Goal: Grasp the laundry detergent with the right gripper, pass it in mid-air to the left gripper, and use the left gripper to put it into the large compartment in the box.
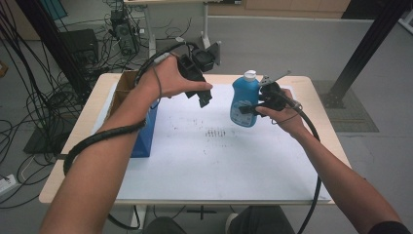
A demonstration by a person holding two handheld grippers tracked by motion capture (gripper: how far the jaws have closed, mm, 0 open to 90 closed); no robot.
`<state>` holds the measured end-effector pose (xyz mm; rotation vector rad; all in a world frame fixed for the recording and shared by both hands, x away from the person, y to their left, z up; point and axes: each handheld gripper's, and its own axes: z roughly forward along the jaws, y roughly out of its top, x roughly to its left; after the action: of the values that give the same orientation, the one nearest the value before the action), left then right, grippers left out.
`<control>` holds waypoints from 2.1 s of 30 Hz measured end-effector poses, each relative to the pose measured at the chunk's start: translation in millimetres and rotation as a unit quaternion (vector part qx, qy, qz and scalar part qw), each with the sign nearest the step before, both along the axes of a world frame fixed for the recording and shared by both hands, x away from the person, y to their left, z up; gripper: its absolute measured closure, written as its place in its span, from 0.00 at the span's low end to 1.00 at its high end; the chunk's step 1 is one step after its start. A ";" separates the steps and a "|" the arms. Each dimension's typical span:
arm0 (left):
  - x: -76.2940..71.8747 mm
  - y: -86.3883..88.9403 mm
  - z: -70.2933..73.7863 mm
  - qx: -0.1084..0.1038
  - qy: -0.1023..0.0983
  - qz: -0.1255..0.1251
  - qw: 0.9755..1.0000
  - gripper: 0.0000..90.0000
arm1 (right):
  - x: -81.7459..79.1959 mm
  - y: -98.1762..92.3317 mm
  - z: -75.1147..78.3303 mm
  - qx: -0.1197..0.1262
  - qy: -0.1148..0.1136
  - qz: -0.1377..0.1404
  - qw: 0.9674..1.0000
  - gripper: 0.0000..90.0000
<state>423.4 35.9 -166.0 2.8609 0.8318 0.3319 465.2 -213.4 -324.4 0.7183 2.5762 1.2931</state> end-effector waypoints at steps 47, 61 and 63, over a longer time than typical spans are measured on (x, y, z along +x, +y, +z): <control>-55.2 -10.6 -5.6 0.037 0.050 -0.149 0.987 0.07 | -78.1 122.9 30.6 0.011 -0.064 0.257 0.964 0.48; -51.3 -18.5 -11.5 0.039 0.053 -0.155 0.986 0.08 | -76.5 116.8 32.7 0.015 -0.069 0.252 0.965 0.48; -50.5 -19.6 -12.5 0.041 0.053 -0.154 0.986 0.08 | -76.2 116.3 32.9 0.014 -0.071 0.250 0.965 0.48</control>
<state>372.9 16.3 -178.5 3.0442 0.3850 0.1794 389.0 -97.1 -291.5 -0.0411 2.7170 1.4461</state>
